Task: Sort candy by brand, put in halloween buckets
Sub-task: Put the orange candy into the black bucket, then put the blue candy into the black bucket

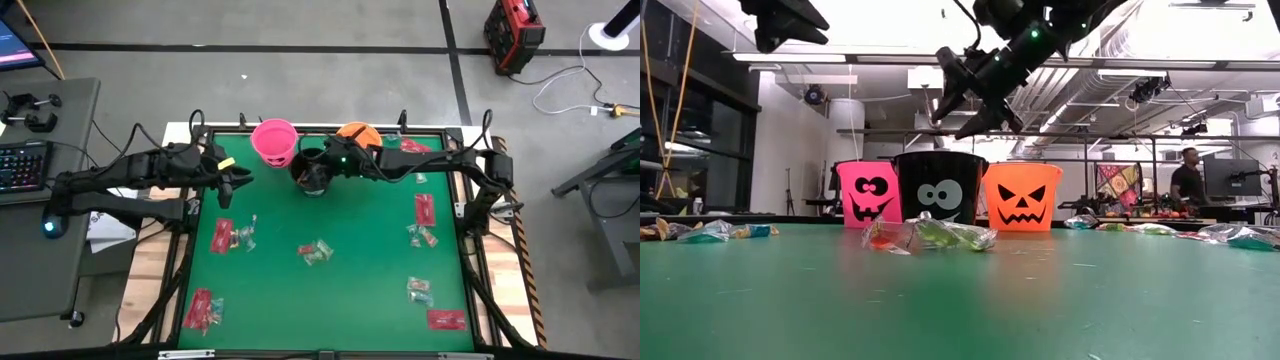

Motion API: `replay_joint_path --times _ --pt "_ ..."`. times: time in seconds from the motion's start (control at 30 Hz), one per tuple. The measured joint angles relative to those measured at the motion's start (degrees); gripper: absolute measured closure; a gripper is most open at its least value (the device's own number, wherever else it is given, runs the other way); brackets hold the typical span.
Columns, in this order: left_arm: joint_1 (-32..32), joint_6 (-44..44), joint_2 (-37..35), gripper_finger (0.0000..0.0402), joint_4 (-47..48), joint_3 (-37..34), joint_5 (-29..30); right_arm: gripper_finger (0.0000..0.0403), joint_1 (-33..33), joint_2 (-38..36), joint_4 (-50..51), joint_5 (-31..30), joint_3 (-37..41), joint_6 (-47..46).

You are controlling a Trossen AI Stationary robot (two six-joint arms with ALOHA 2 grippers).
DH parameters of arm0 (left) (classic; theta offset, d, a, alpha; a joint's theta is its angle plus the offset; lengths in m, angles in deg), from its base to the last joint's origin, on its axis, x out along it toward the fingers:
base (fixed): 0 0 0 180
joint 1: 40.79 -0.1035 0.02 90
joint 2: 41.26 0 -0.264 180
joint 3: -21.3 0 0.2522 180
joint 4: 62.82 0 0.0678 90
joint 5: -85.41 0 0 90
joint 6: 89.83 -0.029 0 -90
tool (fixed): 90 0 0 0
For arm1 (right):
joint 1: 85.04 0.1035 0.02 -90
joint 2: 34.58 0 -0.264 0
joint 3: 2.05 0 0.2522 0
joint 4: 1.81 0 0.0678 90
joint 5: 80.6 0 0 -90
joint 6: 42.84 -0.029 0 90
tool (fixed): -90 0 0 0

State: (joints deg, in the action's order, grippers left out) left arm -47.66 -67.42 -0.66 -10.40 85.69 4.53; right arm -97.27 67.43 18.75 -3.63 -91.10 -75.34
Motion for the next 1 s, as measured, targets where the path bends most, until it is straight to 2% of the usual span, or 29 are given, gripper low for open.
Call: replay_joint_path --times 0.1,0.23,0.33,0.43,0.53,0.63,0.7,0.8,0.9,1.0 --pt "0.0 0.0 0.8 0.0296 0.0 0.0 -1.6 0.0109 -0.5 0.0 2.8 3.9 -3.2 1.3" --pt "0.5 -2.6 4.0 0.0296 2.2 0.0 -3.1 0.0101 -0.6 -0.8 14.3 7.7 -10.1 5.5" --pt "1.5 -2.6 8.5 0.0293 7.9 0.0 -3.2 0.0101 0.3 -1.9 26.8 7.3 -15.7 9.2" --pt "2.4 2.1 13.1 0.0282 14.2 0.0 -4.0 0.0101 2.3 -2.8 41.1 5.5 -20.1 11.1" --pt "4.5 7.8 16.6 0.0263 16.7 -2.8 -4.5 0.0101 5.3 -4.3 53.6 0.1 -20.9 11.8" --pt "5.9 14.7 18.5 0.0242 15.8 -6.2 -4.1 0.0101 8.7 -7.4 61.1 -6.2 -16.9 9.8" --pt "5.9 17.6 19.7 0.0229 15.3 -8.0 -2.9 0.0101 10.7 -10.6 62.3 -8.3 -12.3 5.7" --pt "5.7 22.2 20.9 0.0212 12.1 -9.8 -0.8 0.0101 12.9 -16.5 61.1 -8.4 -4.2 -2.8" --pt "6.0 27.0 22.4 0.0204 9.3 -11.5 -1.3 0.0101 15.0 -22.3 58.9 -8.2 3.5 -12.0" --pt "6.7 28.2 24.7 0.0202 9.0 -11.6 -1.1 0.0101 17.5 -27.4 55.8 -8.0 9.6 -20.2"
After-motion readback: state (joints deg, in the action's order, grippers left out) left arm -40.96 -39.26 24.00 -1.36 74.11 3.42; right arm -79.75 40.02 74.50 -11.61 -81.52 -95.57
